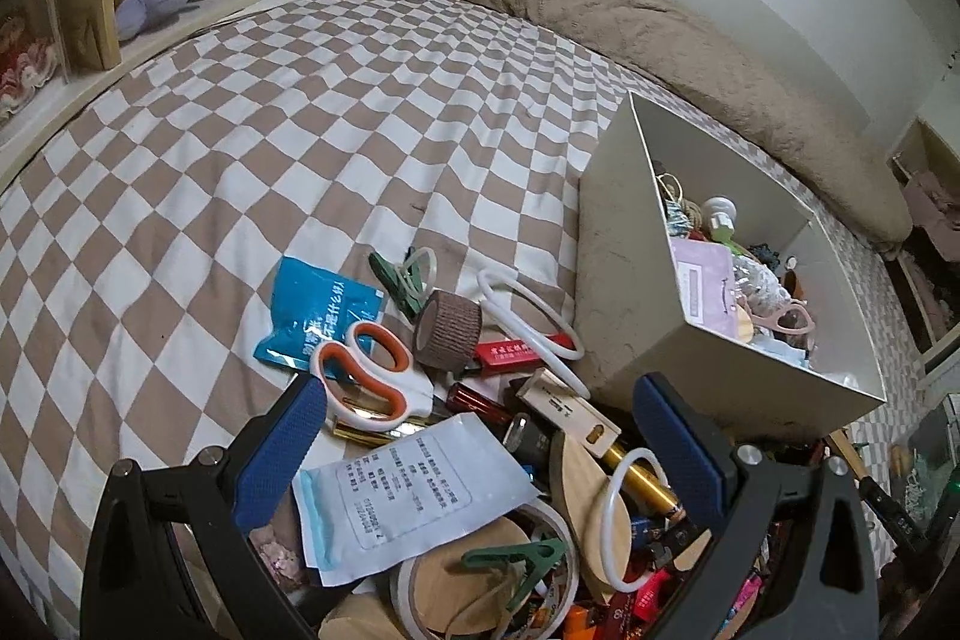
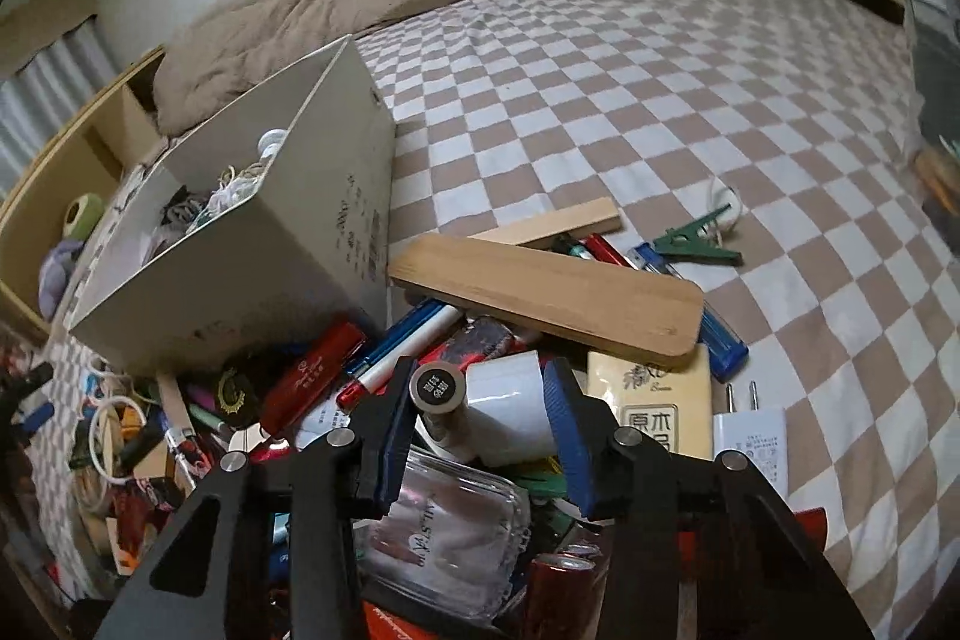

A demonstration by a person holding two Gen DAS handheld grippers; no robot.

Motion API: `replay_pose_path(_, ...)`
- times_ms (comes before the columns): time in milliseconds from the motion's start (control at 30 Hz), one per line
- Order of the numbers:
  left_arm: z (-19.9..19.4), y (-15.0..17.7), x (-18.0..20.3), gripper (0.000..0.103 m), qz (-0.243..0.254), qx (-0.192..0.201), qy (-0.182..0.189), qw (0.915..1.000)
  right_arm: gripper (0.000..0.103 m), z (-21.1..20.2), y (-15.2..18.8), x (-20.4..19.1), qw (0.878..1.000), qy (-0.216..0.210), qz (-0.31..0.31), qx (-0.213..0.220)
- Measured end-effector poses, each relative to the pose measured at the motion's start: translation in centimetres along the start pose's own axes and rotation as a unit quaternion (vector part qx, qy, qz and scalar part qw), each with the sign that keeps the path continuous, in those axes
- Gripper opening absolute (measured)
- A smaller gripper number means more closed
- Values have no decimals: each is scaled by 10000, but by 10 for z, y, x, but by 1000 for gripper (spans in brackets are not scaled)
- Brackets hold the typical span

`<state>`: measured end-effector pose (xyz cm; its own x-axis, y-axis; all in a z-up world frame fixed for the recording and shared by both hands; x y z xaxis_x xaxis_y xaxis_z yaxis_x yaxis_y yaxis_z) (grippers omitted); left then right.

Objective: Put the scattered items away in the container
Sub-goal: 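Grasp the small black-capped tube with right tool while left tool grasps a thin item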

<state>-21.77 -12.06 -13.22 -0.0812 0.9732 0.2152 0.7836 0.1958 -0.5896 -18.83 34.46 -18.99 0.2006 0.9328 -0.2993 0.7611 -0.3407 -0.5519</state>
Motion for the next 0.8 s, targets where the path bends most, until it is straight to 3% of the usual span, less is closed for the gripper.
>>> replay_pose_path(100,0,4,5,103,72,-59,188,9998,43,-1,-1,-3,10000,-12,-49,55)
replay_pose_path(200,-1,8,17,103,166,-130,609,9979,41,-2,-2,-2,9999,-97,20,103)
replay_pose_path(233,-2,9,21,103,202,-153,738,9970,37,-5,-3,0,9997,-180,95,148)
replay_pose_path(267,-2,10,27,103,253,-184,866,9957,17,-7,-4,2,9991,-354,190,164)
replay_pose_path(333,-1,13,37,103,364,-241,994,9941,17,-8,-6,7,9966,-675,468,114)
replay_pose_path(500,4,21,58,102,654,-403,1059,9914,17,-7,-6,8,9963,-691,489,110)
replay_pose_path(800,12,27,66,101,782,-595,997,9902,17,9,2,-3,9992,-365,84,-167)
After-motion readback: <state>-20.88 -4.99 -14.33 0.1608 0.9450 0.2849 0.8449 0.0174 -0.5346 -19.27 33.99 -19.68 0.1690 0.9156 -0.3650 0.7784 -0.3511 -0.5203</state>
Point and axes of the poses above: each gripper's, at about its wrist camera, not at the fingertips, and z roughly the way its jaws point, x to its right, y to its underside, the point moved 2 cm from there along z, roughly the way its jaws point, and after that the axes turned 5 degrees about z, right-handed, at the moved point
